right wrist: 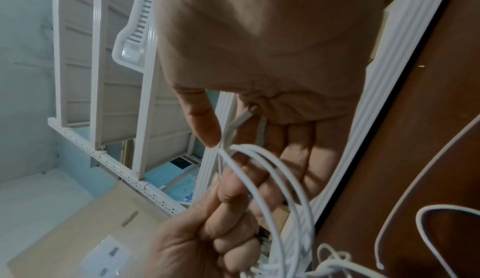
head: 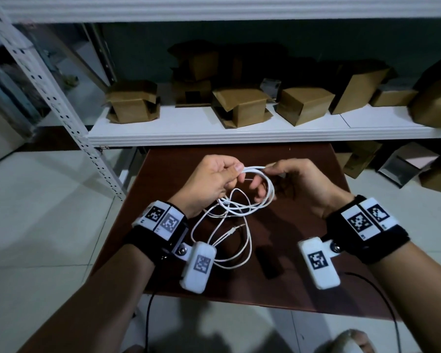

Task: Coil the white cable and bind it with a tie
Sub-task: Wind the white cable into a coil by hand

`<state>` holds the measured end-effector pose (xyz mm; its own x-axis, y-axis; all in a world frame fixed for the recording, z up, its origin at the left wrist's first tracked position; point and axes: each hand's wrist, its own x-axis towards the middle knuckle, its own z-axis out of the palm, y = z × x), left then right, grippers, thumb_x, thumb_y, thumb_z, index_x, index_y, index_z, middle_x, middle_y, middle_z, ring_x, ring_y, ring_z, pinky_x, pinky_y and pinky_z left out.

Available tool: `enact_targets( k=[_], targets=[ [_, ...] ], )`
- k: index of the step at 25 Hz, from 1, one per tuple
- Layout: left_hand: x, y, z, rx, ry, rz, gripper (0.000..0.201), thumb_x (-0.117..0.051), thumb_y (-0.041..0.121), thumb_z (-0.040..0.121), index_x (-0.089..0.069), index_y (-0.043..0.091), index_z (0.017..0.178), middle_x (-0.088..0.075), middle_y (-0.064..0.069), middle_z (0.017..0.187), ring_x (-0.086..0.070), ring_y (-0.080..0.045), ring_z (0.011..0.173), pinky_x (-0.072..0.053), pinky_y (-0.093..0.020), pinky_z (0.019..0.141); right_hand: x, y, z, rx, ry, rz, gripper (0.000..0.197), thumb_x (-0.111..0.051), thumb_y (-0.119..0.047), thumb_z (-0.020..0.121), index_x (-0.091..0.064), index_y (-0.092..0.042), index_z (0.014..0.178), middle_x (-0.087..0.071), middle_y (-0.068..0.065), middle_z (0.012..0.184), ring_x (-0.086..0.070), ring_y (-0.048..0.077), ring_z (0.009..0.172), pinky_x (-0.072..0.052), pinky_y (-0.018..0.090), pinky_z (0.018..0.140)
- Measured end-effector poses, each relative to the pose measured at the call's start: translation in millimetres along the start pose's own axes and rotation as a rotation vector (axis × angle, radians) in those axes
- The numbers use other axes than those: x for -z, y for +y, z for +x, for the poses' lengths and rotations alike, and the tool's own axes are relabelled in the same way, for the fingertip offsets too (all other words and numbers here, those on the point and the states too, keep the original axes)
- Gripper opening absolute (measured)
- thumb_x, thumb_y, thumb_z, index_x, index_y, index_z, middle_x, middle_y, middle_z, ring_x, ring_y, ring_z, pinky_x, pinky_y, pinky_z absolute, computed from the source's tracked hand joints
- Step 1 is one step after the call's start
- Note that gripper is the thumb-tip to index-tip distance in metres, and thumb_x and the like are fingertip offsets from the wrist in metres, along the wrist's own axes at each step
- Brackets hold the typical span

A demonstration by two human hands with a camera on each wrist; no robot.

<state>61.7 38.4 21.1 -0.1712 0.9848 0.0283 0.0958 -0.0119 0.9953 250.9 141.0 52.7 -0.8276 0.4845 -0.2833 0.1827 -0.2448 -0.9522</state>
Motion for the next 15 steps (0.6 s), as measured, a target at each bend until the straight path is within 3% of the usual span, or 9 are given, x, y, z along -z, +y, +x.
enact_targets(
  k=[4,8,11,13,15],
  targets=[
    [3.3,-4.6,1.3,-0.010,0.019,0.138,0.035,-0.050,0.016,0.110,-0.061,0.009,0.077,-0.038,0.010,0.046,-0.022,-0.008,0.044,-0.016,-0.024,0.044,2.8,3.8,3.0,0.031,0.037,-0.089,0.039,-0.049,-0.013,0.097,-0.071,0.017,0.106,-0.067,0.029,0.087,-0.070,0.038,0.082,-0.058,0.033,0.079],
    [5.6,-7.2,3.7,-0.024,0.007,0.207,0.036,-0.049,0.016,0.110,-0.061,0.009,0.077,-0.038,0.011,0.047,-0.023,-0.006,0.042,-0.019,-0.020,0.043,1.6,3.9,5.4,0.083,0.041,-0.210,0.042,-0.059,-0.024,0.085,-0.075,0.009,0.106,-0.071,0.037,0.101,-0.069,0.038,0.091,-0.054,0.040,0.092],
    [11.0,-8.9,5.7,-0.016,-0.002,0.210,0.034,-0.052,0.028,0.104,-0.063,0.012,0.076,-0.038,0.009,0.050,-0.023,-0.011,0.046,-0.018,-0.024,0.044,1.8,3.2,4.9,0.083,-0.015,-0.294,0.031,-0.058,-0.016,0.095,-0.077,0.004,0.110,-0.074,0.032,0.104,-0.073,0.037,0.103,-0.052,0.042,0.102],
    [12.1,-9.8,6.3,-0.015,-0.017,0.222,0.033,-0.053,0.030,0.100,-0.062,0.012,0.075,-0.039,0.010,0.050,-0.024,-0.012,0.047,-0.019,-0.024,0.045,1.6,1.8,2.3,0.066,-0.049,-0.367,0.028,-0.054,-0.012,0.101,-0.079,-0.001,0.109,-0.077,0.024,0.104,-0.074,0.031,0.105,-0.054,0.034,0.100],
    [6.8,-11.0,5.5,-0.018,-0.035,0.275,0.033,-0.054,0.024,0.102,-0.064,0.016,0.072,-0.043,0.011,0.049,-0.030,-0.011,0.048,-0.024,-0.026,0.048,-1.7,0.7,0.8,0.069,-0.020,-0.442,0.025,-0.057,-0.011,0.101,-0.079,0.001,0.105,-0.080,0.016,0.098,-0.075,0.016,0.091,-0.052,0.019,0.081]
  ],
)
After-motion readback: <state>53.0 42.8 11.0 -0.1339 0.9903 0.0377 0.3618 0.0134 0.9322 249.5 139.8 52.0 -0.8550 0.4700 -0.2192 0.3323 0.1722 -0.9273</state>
